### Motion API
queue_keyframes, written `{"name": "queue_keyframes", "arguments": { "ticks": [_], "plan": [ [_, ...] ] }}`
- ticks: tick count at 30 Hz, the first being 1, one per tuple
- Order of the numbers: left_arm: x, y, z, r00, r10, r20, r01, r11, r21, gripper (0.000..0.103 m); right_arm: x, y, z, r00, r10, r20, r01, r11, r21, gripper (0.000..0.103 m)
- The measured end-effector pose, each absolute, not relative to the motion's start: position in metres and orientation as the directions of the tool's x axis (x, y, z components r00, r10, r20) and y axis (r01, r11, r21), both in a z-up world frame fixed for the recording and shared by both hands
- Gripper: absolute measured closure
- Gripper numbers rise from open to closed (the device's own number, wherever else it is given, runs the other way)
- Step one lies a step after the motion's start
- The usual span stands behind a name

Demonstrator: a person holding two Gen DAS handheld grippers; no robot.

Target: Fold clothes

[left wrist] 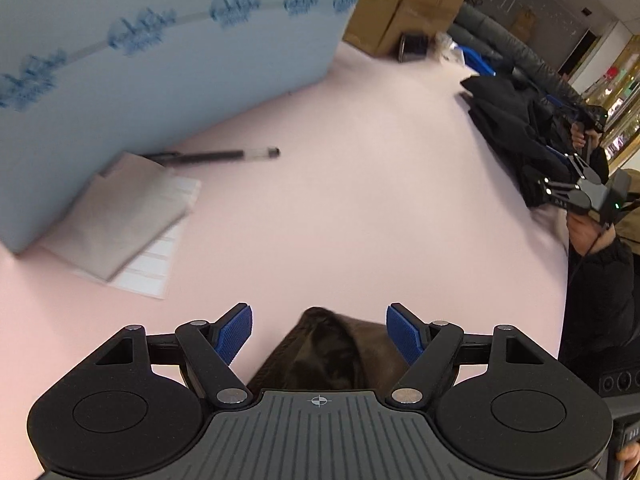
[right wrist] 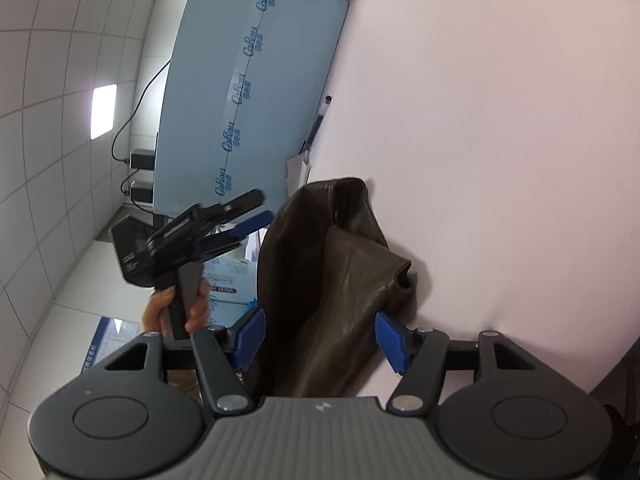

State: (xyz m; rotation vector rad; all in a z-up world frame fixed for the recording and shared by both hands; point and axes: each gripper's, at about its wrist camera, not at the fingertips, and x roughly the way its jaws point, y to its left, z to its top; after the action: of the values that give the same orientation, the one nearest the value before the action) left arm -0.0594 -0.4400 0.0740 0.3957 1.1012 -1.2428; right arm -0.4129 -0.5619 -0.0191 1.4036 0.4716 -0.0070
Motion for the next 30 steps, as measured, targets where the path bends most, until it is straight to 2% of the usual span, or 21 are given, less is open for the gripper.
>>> {"name": "queue_keyframes", "arguments": {
  "ticks": [5, 7, 9, 11, 12, 14, 15, 18, 20, 21, 23, 24, 26, 30],
  "plan": [
    [-0.074, -0.454, 0.063, -0.159, -0.508, -0.847, 0.902, 0.274, -0.334, 0.027, -0.407, -0.564, -0.019, 0.905, 0.269, -0.329, 0.290, 0.175, 0.941, 0.040],
    [-0.079, -0.458, 0.058, -0.161, -0.481, -0.862, 0.913, 0.259, -0.316, 0.027, -0.407, -0.564, -0.018, 0.902, 0.267, -0.338, 0.302, 0.169, 0.938, 0.043],
    [-0.084, -0.459, 0.055, -0.158, -0.471, -0.868, 0.921, 0.247, -0.302, 0.027, -0.415, -0.563, -0.013, 0.886, 0.269, -0.377, 0.343, 0.168, 0.924, 0.044],
    [-0.087, -0.460, 0.051, -0.156, -0.461, -0.874, 0.924, 0.244, -0.293, 0.028, -0.420, -0.563, -0.007, 0.875, 0.256, -0.411, 0.374, 0.180, 0.910, 0.037],
    [-0.090, -0.461, 0.046, -0.153, -0.446, -0.882, 0.930, 0.236, -0.280, 0.028, -0.421, -0.564, -0.004, 0.872, 0.243, -0.425, 0.386, 0.191, 0.902, 0.029],
    [-0.093, -0.461, 0.041, -0.146, -0.449, -0.881, 0.936, 0.227, -0.271, 0.030, -0.424, -0.566, 0.003, 0.865, 0.218, -0.452, 0.410, 0.213, 0.887, 0.024],
    [-0.094, -0.460, 0.039, -0.141, -0.457, -0.878, 0.937, 0.224, -0.268, 0.032, -0.420, -0.567, 0.002, 0.862, 0.221, -0.456, 0.415, 0.209, 0.885, 0.024],
    [-0.093, -0.456, 0.039, -0.169, -0.482, -0.860, 0.926, 0.221, -0.306, 0.054, -0.406, -0.568, 0.000, 0.853, 0.233, -0.468, 0.423, 0.219, 0.879, 0.023],
    [-0.092, -0.453, 0.041, -0.176, -0.493, -0.852, 0.921, 0.223, -0.319, 0.060, -0.394, -0.566, 0.003, 0.846, 0.246, -0.473, 0.412, 0.260, 0.873, 0.026],
    [-0.094, -0.451, 0.043, -0.171, -0.501, -0.849, 0.924, 0.218, -0.315, 0.065, -0.388, -0.563, 0.002, 0.838, 0.247, -0.486, 0.412, 0.296, 0.862, 0.034],
    [-0.097, -0.447, 0.046, -0.162, -0.515, -0.842, 0.928, 0.210, -0.307, 0.074, -0.380, -0.560, -0.003, 0.829, 0.255, -0.498, 0.406, 0.338, 0.849, 0.061],
    [-0.098, -0.445, 0.048, -0.163, -0.523, -0.837, 0.929, 0.205, -0.309, 0.082, -0.379, -0.560, -0.007, 0.827, 0.262, -0.497, 0.401, 0.346, 0.849, 0.084],
    [-0.101, -0.439, 0.054, -0.144, -0.552, -0.822, 0.934, 0.197, -0.297, 0.087, -0.379, -0.561, -0.017, 0.833, 0.263, -0.487, 0.388, 0.351, 0.853, 0.091],
    [-0.099, -0.422, 0.070, -0.128, -0.625, -0.770, 0.933, 0.188, -0.307, 0.088, -0.386, -0.555, -0.013, 0.870, 0.230, -0.437, 0.320, 0.411, 0.854, 0.092]
  ]
}}
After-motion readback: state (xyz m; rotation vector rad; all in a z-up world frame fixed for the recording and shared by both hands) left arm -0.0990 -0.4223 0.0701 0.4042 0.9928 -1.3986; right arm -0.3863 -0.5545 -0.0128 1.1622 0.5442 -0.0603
